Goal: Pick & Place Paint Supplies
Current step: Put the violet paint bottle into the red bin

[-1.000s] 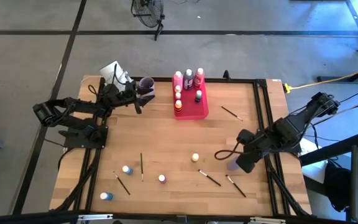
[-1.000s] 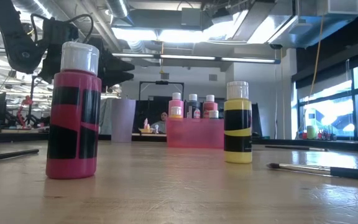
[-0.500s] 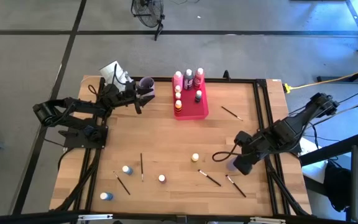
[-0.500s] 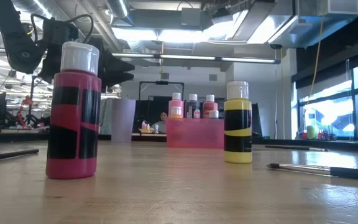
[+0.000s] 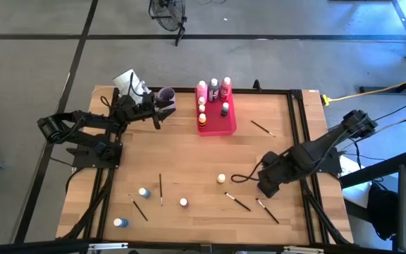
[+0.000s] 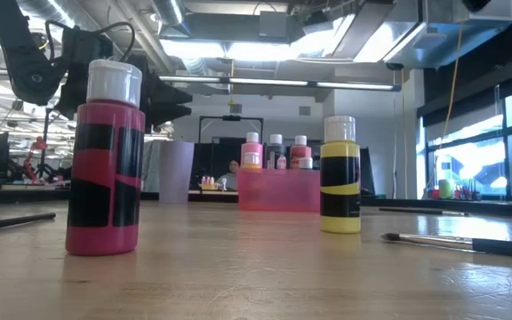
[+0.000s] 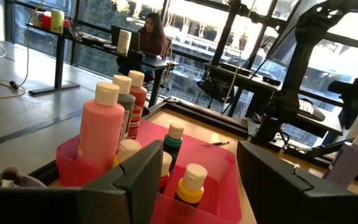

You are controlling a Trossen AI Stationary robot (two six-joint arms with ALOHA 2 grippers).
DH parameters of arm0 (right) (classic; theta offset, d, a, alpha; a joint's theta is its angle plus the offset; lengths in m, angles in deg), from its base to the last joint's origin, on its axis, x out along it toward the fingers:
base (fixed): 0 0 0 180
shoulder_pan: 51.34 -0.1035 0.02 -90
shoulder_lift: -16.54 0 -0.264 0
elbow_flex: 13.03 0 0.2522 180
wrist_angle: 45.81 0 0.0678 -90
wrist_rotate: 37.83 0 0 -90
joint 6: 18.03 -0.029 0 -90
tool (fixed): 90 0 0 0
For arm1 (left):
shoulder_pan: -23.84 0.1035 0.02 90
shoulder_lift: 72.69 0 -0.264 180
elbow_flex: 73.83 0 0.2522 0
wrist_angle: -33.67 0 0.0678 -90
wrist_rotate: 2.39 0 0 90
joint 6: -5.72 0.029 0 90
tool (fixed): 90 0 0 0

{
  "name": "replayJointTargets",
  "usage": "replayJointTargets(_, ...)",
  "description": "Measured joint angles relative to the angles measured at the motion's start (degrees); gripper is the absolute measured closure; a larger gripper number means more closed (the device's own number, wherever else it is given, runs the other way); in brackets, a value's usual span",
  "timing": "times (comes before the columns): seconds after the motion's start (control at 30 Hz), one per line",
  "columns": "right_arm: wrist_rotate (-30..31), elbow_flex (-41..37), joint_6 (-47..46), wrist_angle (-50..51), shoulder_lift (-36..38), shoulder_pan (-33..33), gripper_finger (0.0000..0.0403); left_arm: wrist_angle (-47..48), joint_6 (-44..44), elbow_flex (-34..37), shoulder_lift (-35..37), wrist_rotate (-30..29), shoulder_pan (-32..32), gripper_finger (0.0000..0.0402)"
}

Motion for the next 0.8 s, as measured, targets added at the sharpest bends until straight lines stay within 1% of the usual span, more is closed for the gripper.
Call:
replayJointTargets(0.07,-0.34,0.0,1.04,0.56,-1.13,0.39,0.0108,0.0,0.0,0.0,0.0,0.0,-0.02,0.0199)
replayJointTargets(0.2,-0.6,0.0,5.5,-2.8,-2.63,0.94,0.0107,0.47,-0.04,0.0,0.0,0.07,-0.01,0.0199)
replayJointTargets(0.33,-0.56,0.0,6.86,-2.09,-4.33,1.4,0.0107,1.24,-0.09,0.0,0.0,0.09,-0.02,0.0199)
replayJointTargets(0.5,-0.28,0.0,7.99,-1.82,-5.56,1.39,0.0107,2.13,-0.07,0.0,0.0,0.09,-0.02,0.0199)
replayJointTargets(0.63,2.0,0.0,7.99,-1.37,-5.73,1.37,0.0107,2.16,-0.04,0.0,0.0,0.09,-0.02,0.0199)
replayJointTargets(0.8,2.65,-0.12,7.99,-1.47,-5.75,1.37,0.0107,2.15,0.0,0.0,0.0,0.27,-0.02,0.0199)
